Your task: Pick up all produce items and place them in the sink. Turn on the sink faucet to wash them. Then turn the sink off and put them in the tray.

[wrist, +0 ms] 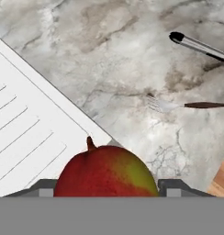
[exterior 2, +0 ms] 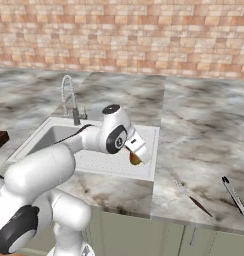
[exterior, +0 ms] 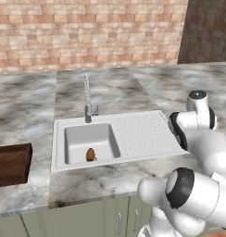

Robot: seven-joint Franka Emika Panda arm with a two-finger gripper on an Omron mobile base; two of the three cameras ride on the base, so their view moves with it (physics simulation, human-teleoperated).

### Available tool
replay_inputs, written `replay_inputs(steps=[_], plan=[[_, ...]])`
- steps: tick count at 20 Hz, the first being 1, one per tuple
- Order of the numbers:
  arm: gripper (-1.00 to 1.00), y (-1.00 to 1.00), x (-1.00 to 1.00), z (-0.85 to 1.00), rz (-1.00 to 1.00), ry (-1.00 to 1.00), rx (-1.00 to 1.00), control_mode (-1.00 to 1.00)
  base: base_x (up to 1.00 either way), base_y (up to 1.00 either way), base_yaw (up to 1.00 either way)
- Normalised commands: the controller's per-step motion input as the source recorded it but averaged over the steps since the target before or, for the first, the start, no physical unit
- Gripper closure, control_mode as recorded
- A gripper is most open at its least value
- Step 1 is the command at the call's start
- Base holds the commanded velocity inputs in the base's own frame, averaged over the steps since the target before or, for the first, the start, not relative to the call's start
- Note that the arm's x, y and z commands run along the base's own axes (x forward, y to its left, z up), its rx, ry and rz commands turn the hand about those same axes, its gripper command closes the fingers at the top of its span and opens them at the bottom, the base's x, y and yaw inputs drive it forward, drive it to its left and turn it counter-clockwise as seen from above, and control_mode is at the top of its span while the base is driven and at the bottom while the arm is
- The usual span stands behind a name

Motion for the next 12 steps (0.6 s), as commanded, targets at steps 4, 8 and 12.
replay_inputs(steps=[4, 8, 12], plan=[[1.00, 0.73, 0.14, 0.13, 0.06, 0.07, -0.07, -1.00, 0.00, 0.00, 0.00], [1.00, 0.49, 0.00, 0.00, 0.28, 0.00, 0.00, -1.00, 0.00, 0.00, 0.00], [1.00, 0.71, 0.01, 0.00, 0.24, 0.05, 0.00, -1.00, 0.00, 0.00, 0.00]])
